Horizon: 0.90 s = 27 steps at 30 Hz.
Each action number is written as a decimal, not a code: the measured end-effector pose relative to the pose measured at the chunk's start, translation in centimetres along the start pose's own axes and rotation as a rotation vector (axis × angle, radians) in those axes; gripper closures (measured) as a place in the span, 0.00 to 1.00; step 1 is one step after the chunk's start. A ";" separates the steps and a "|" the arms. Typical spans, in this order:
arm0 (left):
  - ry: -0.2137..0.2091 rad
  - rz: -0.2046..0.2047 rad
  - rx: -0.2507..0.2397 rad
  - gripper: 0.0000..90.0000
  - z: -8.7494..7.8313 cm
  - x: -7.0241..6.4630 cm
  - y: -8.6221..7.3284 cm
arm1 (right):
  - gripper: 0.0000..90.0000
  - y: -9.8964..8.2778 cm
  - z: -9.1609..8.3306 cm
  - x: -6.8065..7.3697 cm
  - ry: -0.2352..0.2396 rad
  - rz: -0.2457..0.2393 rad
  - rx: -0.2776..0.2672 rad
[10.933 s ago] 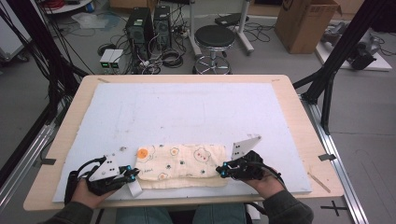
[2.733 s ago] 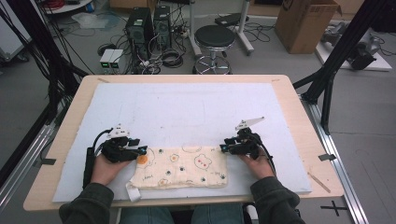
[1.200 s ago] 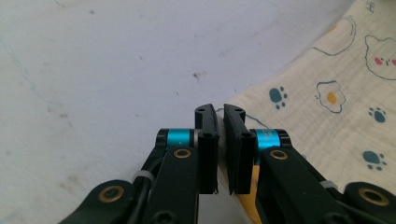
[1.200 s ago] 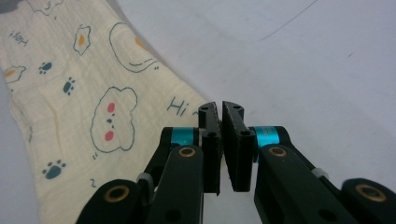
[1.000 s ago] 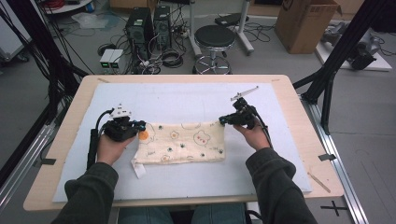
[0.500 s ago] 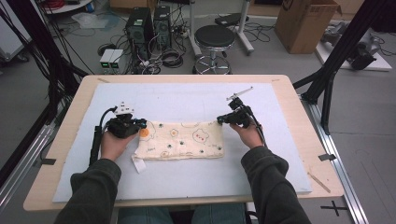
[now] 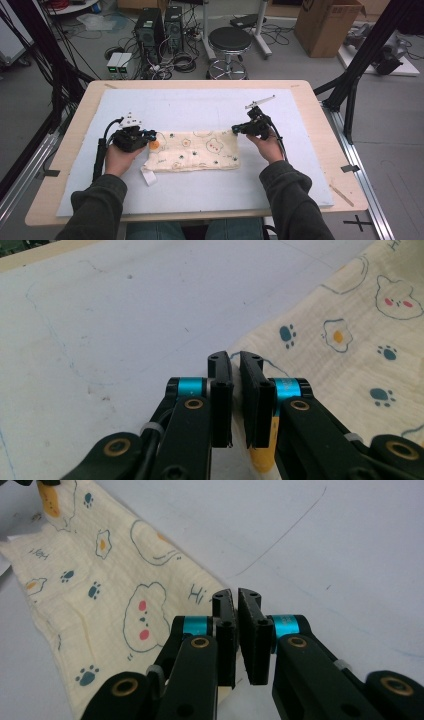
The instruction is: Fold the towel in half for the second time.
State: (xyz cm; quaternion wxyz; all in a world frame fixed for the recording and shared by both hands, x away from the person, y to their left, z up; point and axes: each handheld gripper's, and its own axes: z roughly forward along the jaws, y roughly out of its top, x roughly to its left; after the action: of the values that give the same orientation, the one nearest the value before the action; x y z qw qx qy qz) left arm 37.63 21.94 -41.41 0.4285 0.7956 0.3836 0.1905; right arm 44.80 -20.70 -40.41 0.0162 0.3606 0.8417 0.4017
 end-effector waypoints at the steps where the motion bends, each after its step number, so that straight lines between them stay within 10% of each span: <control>1: -0.004 0.002 0.001 0.92 -0.1 -0.1 -0.1 | 0.95 -0.3 0.0 0.0 0.000 0.008 0.002; 27: -0.037 0.065 -0.023 0.92 -2.4 -2.4 -2.6 | 0.95 -2.5 -1.7 2.4 0.067 -0.037 -0.017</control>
State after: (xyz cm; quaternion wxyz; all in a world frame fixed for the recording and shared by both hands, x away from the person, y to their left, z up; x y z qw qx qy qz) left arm 33.46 22.28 -42.17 0.4383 0.8060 0.3473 0.1941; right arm 41.00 -21.40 -40.33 -0.0015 0.3314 0.8447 0.4202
